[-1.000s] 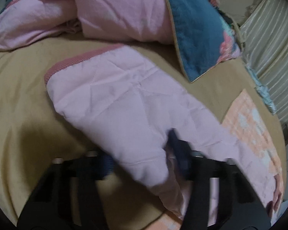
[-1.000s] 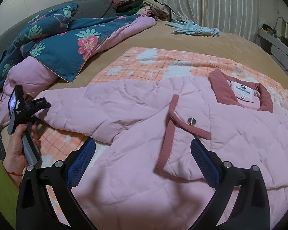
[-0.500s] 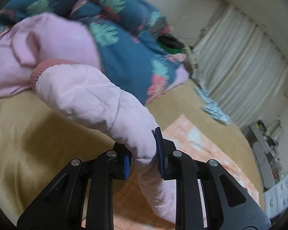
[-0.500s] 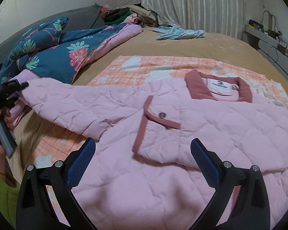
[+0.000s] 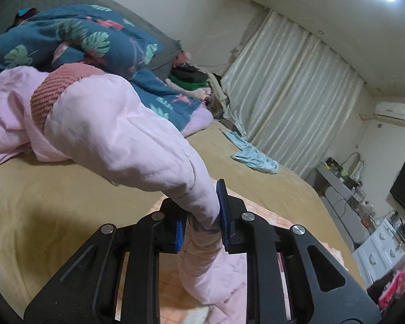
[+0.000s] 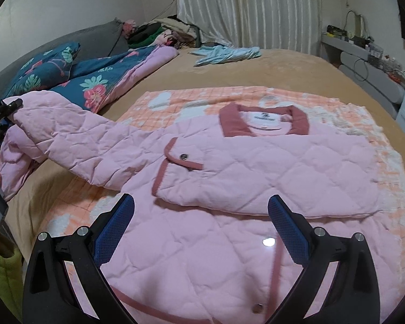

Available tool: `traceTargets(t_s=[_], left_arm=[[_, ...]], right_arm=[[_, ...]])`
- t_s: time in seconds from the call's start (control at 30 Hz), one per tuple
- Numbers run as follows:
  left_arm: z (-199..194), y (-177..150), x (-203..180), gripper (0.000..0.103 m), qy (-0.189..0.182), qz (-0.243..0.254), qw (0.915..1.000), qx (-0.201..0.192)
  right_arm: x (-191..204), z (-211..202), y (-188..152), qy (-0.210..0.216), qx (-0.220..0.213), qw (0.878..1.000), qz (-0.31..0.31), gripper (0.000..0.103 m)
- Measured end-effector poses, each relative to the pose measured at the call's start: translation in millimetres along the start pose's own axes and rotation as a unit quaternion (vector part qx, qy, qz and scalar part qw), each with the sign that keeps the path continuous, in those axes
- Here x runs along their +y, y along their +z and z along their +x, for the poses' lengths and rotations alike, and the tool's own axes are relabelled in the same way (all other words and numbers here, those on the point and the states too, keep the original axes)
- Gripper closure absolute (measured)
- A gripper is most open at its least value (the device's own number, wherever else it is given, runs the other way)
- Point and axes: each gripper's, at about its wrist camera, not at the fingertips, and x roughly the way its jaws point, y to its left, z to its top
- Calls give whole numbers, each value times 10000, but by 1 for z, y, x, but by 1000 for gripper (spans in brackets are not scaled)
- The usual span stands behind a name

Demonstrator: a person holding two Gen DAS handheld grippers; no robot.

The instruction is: Fold large clothes

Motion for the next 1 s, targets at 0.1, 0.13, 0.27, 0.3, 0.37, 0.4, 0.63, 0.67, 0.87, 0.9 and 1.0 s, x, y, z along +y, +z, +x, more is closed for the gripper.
traceTargets(t_s=[0.1,0.13,0.27,0.3,0.37,0.4,0.63,0.67,0.87,0.9,1.0], left_arm=[[-4,-2,-19,91,-42,191,9998,31],[-5,-3,-28,91,-90,292,9995,46],[-10,-7,-58,91,-134,624,9980,26],[-11,-8,-64,91,-144,675,9976,19],[-11,-8,-75,91,-169,782,9968,18],[-11,-8,-80,91,-198,829,9964,17],[-11,-15,-120,91,-352,1203,9921,70],[-11,-16,-125,91,-384,1258,9913,80],[-11,-27,-151,91,-473,1524,9871,143],[-10,-29,-154,91,-487,1560,9864,158],[-8,-34,-163,91,-537,1679,9841,200]], right_arm=[[-9,-10,-2,-2,-57,9999,90,4],[-12,-14,-3,-6,-86,9999,118,4],[-23,-25,-8,-27,-166,9997,170,4],[-27,-29,-9,-31,-186,9996,192,4],[-34,-35,-11,-51,-230,9994,262,4],[-37,-37,-11,-48,-251,9992,296,4],[-63,-50,-21,-26,-327,9977,587,4],[-64,-50,-22,-33,-325,9977,599,4],[-78,-58,-26,-75,-405,9972,632,4],[-82,-60,-26,-77,-425,9969,660,4],[-90,-66,-26,-84,-487,9962,713,4]])
